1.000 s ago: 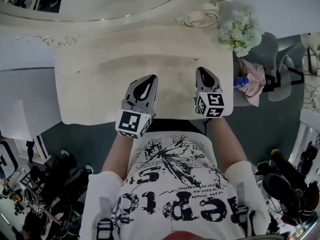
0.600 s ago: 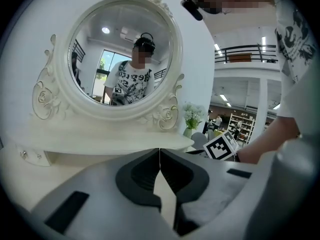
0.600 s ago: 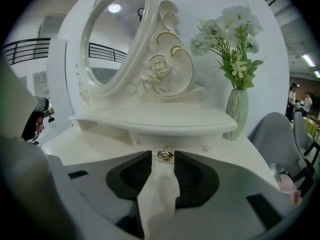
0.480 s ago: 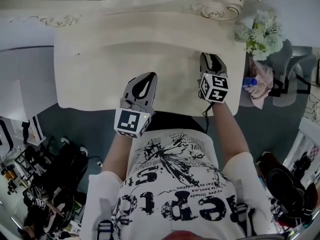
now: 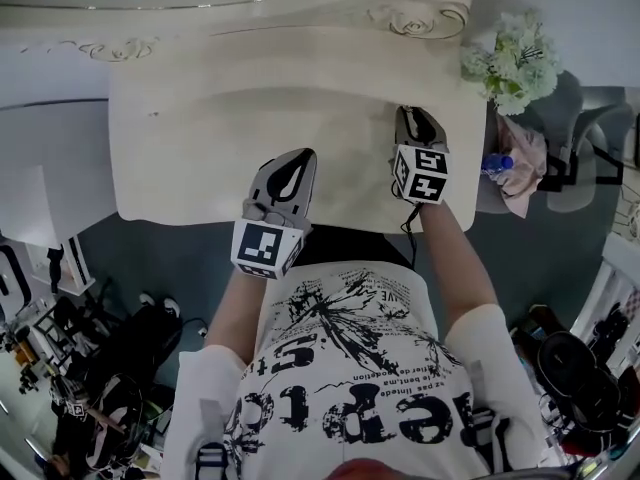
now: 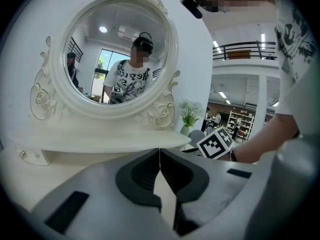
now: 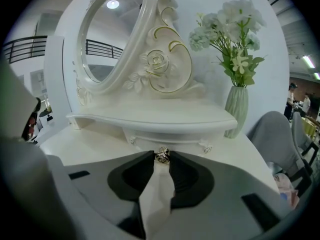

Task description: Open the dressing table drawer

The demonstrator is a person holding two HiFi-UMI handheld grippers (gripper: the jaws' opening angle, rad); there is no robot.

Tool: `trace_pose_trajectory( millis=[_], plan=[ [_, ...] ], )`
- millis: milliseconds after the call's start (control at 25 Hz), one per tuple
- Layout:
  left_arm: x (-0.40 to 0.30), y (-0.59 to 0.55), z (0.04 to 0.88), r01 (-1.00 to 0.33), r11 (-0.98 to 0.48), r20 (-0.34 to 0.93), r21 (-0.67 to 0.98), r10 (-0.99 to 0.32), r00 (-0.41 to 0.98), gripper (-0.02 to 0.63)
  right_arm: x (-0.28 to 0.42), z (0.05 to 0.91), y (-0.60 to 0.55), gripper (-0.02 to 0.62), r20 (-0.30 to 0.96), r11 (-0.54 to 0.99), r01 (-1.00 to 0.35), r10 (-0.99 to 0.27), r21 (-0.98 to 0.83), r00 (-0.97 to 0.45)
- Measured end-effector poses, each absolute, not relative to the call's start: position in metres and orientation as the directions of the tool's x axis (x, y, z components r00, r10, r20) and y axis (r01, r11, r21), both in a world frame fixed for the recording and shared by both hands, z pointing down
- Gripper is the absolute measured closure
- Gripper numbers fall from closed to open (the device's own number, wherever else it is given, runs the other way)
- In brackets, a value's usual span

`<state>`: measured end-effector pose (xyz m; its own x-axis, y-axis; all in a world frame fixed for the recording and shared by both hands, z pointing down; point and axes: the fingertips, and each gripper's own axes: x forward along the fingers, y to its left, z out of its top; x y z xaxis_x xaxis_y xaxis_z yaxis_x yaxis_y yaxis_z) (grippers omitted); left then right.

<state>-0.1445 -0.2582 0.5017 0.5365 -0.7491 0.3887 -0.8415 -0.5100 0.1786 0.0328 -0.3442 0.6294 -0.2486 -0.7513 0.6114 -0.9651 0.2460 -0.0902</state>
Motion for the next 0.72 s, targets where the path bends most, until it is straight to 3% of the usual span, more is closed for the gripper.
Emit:
trace_pose_trajectory(
  millis=[720],
  plan=[
    [-0.118, -0.252, 0.496, -0.816, -0.553, 0.39, 0.167, -0.723, 0.57, 0.586, 0.034, 0.632, -0.278, 0.488, 0.651, 0.263, -0.954, -0.701, -0.144, -0.292]
  ],
)
